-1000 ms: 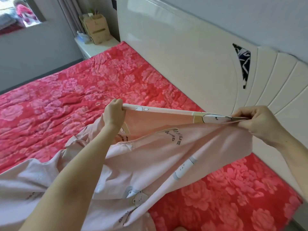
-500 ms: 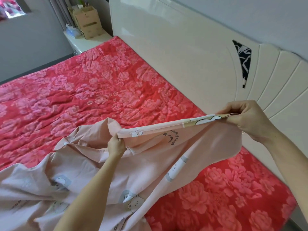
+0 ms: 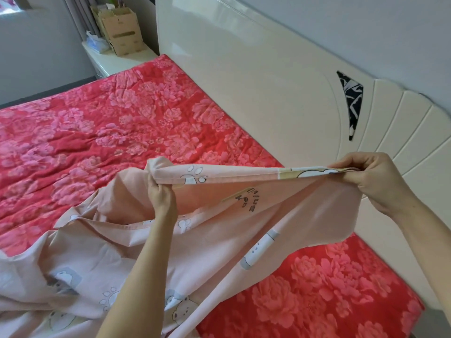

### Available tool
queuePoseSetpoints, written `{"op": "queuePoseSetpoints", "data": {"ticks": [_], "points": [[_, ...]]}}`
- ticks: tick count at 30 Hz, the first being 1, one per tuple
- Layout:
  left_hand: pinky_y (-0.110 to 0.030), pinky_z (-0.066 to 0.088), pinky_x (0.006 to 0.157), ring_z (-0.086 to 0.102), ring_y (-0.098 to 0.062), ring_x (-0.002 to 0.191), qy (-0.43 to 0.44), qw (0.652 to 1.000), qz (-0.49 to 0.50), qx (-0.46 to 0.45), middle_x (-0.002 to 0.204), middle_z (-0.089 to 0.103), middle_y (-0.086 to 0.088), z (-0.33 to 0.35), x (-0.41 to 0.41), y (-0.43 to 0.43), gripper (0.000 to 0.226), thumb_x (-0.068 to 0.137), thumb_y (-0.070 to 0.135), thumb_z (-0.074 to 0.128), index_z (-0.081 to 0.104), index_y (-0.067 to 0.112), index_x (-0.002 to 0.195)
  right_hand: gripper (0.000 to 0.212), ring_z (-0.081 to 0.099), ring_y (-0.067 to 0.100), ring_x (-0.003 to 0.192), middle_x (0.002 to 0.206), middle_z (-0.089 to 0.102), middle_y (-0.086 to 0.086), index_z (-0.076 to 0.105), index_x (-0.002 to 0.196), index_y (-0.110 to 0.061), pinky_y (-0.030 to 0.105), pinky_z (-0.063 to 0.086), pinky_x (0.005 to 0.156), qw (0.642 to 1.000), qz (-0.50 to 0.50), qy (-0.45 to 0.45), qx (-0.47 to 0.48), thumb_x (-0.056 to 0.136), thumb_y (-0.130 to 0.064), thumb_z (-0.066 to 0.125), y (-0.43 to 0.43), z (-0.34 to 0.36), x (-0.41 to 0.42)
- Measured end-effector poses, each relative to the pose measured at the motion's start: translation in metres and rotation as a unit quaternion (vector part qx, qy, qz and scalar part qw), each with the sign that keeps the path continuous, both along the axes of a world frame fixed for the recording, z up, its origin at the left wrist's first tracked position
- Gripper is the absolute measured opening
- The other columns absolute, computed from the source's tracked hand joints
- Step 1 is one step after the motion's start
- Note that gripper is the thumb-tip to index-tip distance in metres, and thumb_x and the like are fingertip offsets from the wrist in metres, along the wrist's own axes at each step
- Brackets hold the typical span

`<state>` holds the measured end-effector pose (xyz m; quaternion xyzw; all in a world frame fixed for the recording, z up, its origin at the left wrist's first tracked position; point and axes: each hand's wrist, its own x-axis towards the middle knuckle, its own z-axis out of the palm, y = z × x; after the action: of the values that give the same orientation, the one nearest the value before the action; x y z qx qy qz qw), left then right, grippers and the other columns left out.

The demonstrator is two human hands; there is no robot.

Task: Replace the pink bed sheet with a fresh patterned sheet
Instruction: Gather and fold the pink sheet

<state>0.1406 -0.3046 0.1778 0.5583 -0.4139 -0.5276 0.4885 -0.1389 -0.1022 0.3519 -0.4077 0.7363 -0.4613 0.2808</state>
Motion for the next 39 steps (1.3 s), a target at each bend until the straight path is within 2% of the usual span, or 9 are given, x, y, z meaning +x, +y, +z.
{"op": "queuePoseSetpoints", "data": {"ticks": [5,11,17,24,26,30,33,36,39], "points": [[-0.035,0.041,0.087,0.054,-0.036,0.113,-0.413,0.836,-0.359,0.040,0.124,0.057,-0.021,-0.048,-0.002,0.023,0.036,0.101,0.018,0.038,0.048,0.003,0.132,0.050,0.058,-0.001,0.054,0.054,0.066,-0.010,0.072,0.055,-0.026,0.008,0.045,0.055,0.999,-0.020,-0.033,-0.016,0.075,0.018,0.062,0.003,0.003,-0.002],[-0.035,0.040,0.078,0.059,-0.034,0.103,-0.427,0.831,-0.354,-0.036,0.110,0.066,-0.014,-0.053,0.000,0.030,0.031,0.097,0.013,0.041,0.060,0.012,0.122,0.059,0.060,-0.002,0.054,0.056,0.067,-0.010,0.072,0.052,-0.029,0.007,0.046,0.056,0.999,-0.041,-0.025,0.001,0.075,0.023,0.057,0.012,-0.002,-0.010],[-0.016,0.033,0.051,0.047,-0.007,0.045,-0.360,0.886,-0.279,-0.083,0.047,0.049,0.009,-0.033,0.042,0.032,0.013,0.079,-0.003,0.065,0.072,0.006,0.084,0.056,0.061,0.000,0.054,0.056,0.068,-0.009,0.073,0.056,-0.028,0.007,0.048,0.057,0.996,-0.076,-0.034,0.021,0.073,0.023,0.057,0.027,-0.012,-0.025],[-0.033,0.045,0.064,0.055,-0.018,0.064,-0.392,0.772,-0.487,-0.114,0.065,0.058,0.005,-0.034,0.075,0.065,0.031,0.088,0.013,0.057,0.052,0.037,0.068,0.056,0.060,0.000,0.053,0.055,0.067,-0.009,0.074,0.058,-0.028,0.008,0.048,0.055,0.994,-0.101,-0.032,0.031,0.073,0.023,0.056,0.040,-0.004,-0.017],[-0.037,0.048,0.061,0.056,-0.023,0.064,-0.415,0.746,-0.499,-0.149,0.070,0.060,0.002,-0.031,0.080,0.078,0.004,0.084,0.025,0.053,0.055,0.026,0.080,0.056,0.060,0.000,0.053,0.055,0.067,-0.010,0.074,0.058,-0.028,0.008,0.046,0.053,0.994,-0.098,-0.022,0.032,0.073,0.022,0.056,0.041,0.000,-0.015],[-0.033,0.052,0.047,0.068,-0.034,0.078,-0.521,0.710,-0.412,-0.235,0.091,0.069,-0.015,-0.038,0.071,0.099,0.066,0.062,0.037,0.084,0.049,0.002,0.106,0.056,0.060,0.000,0.053,0.055,0.067,-0.010,0.073,0.058,-0.028,0.008,0.047,0.054,0.994,-0.106,-0.023,0.024,0.073,0.023,0.055,0.043,0.006,-0.015],[-0.044,0.054,0.078,0.054,-0.042,0.117,-0.501,0.786,-0.299,-0.206,0.124,0.056,-0.029,-0.034,0.053,0.096,0.094,0.056,0.028,0.090,0.043,-0.011,0.128,0.052,0.061,0.001,0.054,0.057,0.068,-0.007,0.074,0.059,-0.026,0.009,0.048,0.054,0.994,-0.109,-0.028,0.012,0.072,0.021,0.057,0.039,0.009,-0.019],[-0.040,0.052,0.079,0.066,-0.039,0.093,-0.401,0.882,-0.040,-0.244,0.104,0.066,-0.026,-0.012,0.048,0.069,0.058,0.074,0.017,0.079,0.054,-0.007,0.121,0.052,0.060,0.002,0.052,0.055,0.067,-0.007,0.074,0.059,-0.025,0.009,0.047,0.052,0.994,-0.106,-0.034,0.014,0.072,0.022,0.055,0.027,0.008,-0.024],[-0.032,0.040,0.056,0.058,-0.030,0.051,-0.406,0.808,0.082,-0.419,0.062,0.062,-0.016,0.011,0.050,0.056,0.005,0.081,-0.002,0.061,0.063,-0.001,0.077,0.056,0.057,0.000,0.049,0.051,0.064,-0.009,0.073,0.055,-0.026,0.009,0.045,0.050,0.991,-0.131,-0.040,0.002,0.073,0.022,0.051,0.014,0.003,-0.031]]}}
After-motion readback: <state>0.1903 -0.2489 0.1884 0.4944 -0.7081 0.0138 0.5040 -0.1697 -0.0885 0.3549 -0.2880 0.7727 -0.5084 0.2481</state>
